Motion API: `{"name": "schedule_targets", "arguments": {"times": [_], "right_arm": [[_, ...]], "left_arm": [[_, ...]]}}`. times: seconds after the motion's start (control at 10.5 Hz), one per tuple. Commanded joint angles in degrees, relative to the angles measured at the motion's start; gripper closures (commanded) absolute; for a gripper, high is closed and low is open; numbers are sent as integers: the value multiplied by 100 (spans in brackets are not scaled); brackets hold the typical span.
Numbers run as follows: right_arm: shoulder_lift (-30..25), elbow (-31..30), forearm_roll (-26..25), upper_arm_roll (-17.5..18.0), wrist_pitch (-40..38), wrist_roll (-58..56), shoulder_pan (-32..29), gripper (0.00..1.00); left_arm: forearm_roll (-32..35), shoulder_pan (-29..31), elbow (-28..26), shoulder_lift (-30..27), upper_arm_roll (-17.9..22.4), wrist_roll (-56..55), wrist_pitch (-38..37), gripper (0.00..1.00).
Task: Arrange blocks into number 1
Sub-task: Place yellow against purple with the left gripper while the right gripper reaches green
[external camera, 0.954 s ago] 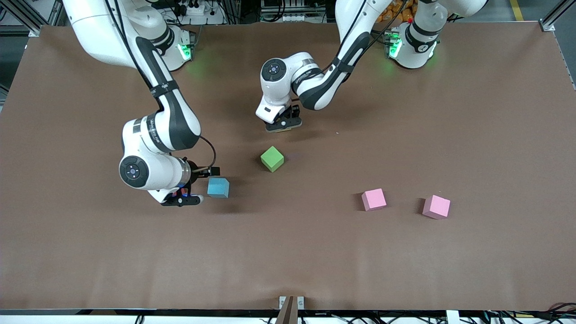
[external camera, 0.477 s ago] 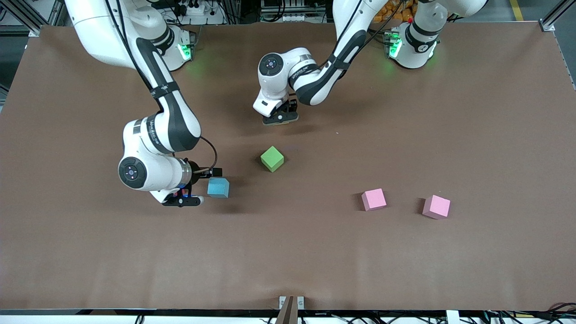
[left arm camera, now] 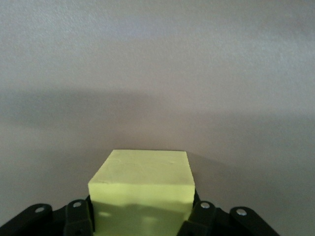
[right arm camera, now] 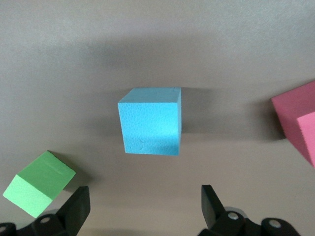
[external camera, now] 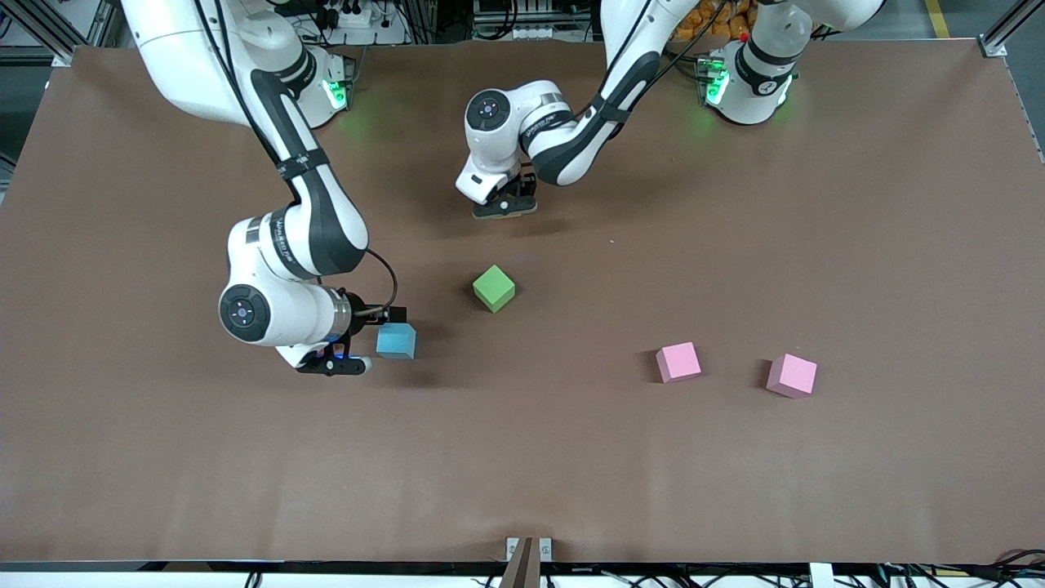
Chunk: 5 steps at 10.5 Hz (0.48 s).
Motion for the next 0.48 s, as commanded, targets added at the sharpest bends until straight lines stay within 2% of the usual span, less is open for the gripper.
{"name": "schedule_targets", "arguments": {"times": [0.0, 0.19, 0.38], "right_arm": [[129, 81, 111, -92, 78, 178, 122, 0], [138, 55, 119, -162, 79, 178, 140, 0], [130, 55, 180, -172, 70, 186, 140, 0]], "left_arm": [[151, 71, -63, -161, -4, -118, 17, 0], [160, 412, -2, -521, 66, -110, -262, 0], [256, 1175, 95, -776, 171, -66, -614, 0]]}}
